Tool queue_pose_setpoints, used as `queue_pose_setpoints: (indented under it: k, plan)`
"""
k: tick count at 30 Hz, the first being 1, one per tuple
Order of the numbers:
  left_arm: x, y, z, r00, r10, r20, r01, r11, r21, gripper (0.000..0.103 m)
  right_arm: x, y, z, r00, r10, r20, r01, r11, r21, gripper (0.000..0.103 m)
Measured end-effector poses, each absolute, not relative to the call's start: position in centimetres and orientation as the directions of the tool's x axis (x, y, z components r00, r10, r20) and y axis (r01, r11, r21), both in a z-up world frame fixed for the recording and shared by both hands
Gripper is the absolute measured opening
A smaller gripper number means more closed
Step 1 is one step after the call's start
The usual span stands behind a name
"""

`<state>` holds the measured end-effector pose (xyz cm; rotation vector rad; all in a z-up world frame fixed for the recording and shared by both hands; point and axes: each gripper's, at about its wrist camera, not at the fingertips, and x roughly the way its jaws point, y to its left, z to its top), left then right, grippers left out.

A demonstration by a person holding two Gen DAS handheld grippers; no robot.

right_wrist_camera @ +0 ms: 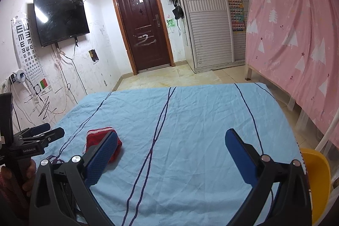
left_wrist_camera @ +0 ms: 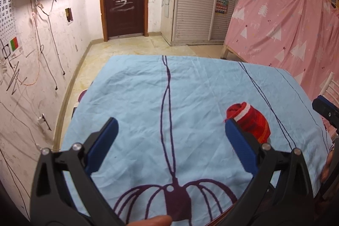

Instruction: Collect trash

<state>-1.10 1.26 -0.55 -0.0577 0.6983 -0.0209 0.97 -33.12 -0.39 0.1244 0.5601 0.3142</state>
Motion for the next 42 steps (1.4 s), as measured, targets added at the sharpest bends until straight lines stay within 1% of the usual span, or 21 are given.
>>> queue_pose_setpoints:
  k: [42]
  plan:
    - [-1.52, 1.03, -1.31, 0.765, -0.03, -0.644, -0.004, 0.999, -0.051, 0.097, 0.92, -33.07, -0.29, 0.801, 0.324, -0.503, -0.258, 0.946, 0.198, 0.094]
